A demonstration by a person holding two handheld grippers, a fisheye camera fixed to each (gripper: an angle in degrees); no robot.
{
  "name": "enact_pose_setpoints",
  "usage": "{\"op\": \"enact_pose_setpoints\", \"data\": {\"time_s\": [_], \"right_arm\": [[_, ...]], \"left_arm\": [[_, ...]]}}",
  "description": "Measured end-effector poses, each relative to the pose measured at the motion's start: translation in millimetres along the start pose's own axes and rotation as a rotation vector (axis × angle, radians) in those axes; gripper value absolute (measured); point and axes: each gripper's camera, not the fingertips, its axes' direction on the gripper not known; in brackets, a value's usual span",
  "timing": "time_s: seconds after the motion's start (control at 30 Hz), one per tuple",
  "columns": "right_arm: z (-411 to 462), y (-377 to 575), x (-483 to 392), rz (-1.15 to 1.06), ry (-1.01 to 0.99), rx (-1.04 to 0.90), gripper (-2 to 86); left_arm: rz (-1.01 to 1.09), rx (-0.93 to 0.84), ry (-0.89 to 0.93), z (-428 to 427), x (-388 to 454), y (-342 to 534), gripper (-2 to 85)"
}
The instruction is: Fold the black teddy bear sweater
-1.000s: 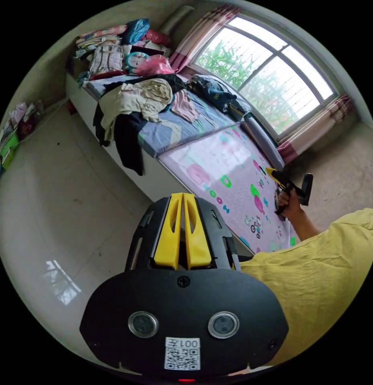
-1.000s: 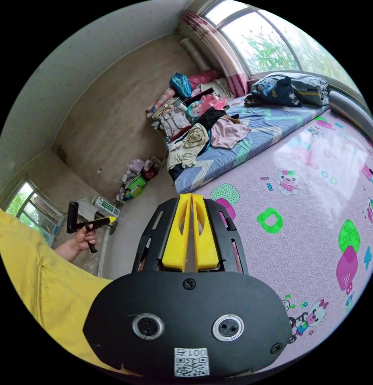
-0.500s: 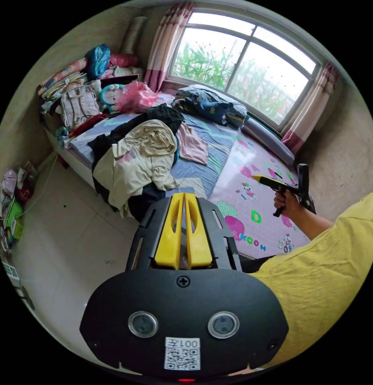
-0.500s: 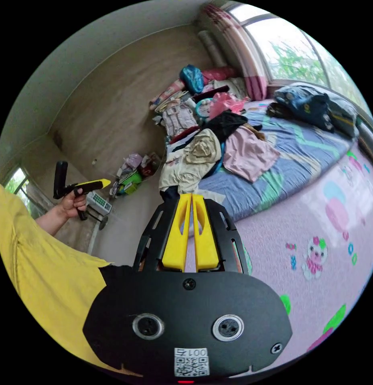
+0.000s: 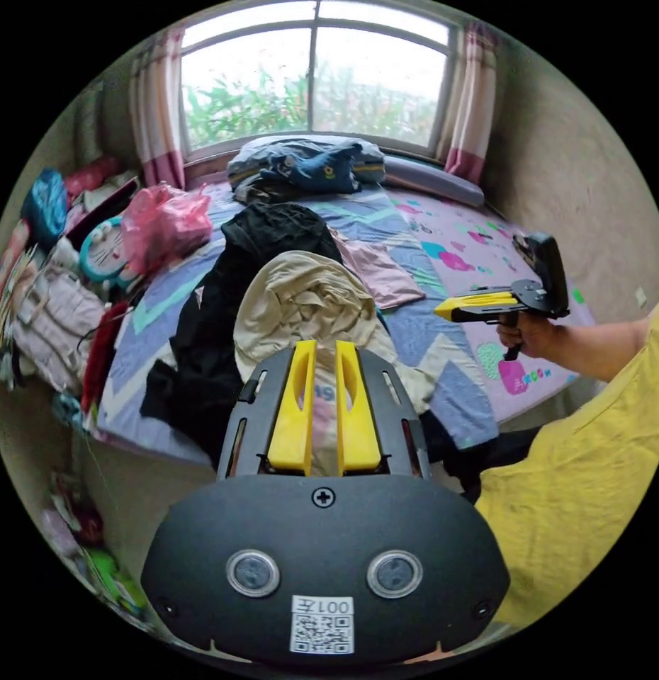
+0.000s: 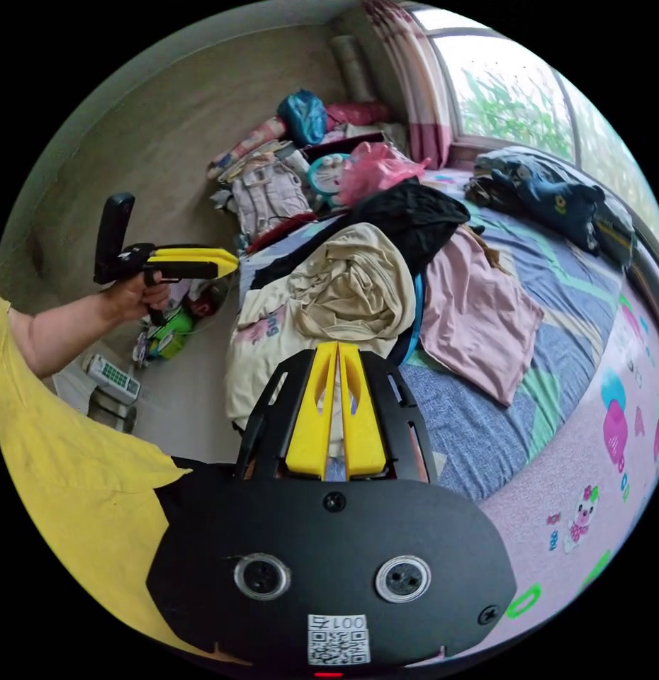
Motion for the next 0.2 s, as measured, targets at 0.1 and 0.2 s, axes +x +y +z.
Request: {"op": "enact_pose_setpoints", "data": {"time_s": [0.1,0.2], "right_arm": [[24,-16,-1,0.044,0.051,-0.007,0.3],[47,-24,4,0.114,0.084,-0.025,0.3]], "left_arm": [[0.089,-0.043,0.034,14,-38,-26,3.8],[0.191,-0.098,-0.001,30,-58,-45,4.9]]}}
